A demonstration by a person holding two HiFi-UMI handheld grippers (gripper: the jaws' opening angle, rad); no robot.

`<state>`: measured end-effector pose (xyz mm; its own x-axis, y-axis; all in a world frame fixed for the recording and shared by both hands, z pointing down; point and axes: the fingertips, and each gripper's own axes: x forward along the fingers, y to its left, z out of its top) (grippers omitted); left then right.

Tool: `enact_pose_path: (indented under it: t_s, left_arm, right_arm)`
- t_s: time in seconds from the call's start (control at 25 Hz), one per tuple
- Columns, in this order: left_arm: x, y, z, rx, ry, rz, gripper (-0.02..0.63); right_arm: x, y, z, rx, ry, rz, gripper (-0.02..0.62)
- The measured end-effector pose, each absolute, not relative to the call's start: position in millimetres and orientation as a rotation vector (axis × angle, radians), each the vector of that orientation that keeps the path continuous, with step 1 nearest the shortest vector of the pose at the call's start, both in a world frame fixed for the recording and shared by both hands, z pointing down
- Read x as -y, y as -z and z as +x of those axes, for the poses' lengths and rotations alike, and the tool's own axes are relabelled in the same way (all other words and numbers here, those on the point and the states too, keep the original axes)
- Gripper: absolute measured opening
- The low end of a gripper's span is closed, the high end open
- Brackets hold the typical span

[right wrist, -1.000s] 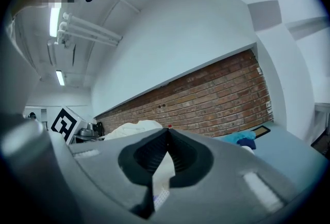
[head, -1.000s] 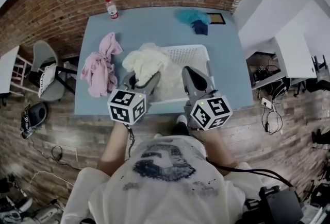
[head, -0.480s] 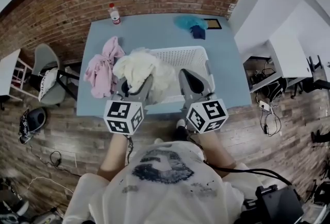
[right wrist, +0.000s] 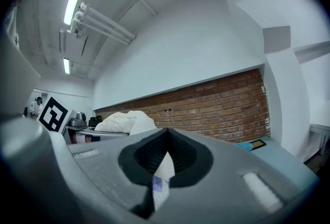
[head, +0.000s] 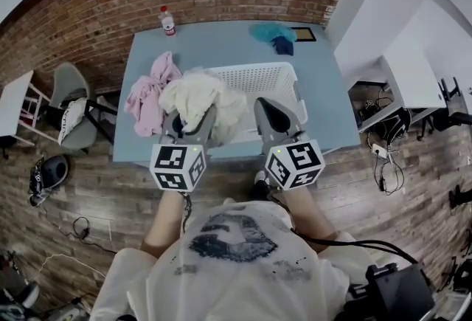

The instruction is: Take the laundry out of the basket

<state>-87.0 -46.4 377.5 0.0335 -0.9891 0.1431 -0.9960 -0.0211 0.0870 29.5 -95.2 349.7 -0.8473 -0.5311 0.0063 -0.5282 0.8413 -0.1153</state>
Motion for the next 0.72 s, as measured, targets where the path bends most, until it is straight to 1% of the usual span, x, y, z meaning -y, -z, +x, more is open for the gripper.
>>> enact_pose_path:
  t_s: [0.72]
  left_arm:
    - [40.4, -370.3, -80.8, 2.099, -0.084, 2.148, 0.169]
  right_arm:
    - [87.5, -343.2, 34.7, -2.979, 0.151, -0.871, -0.005]
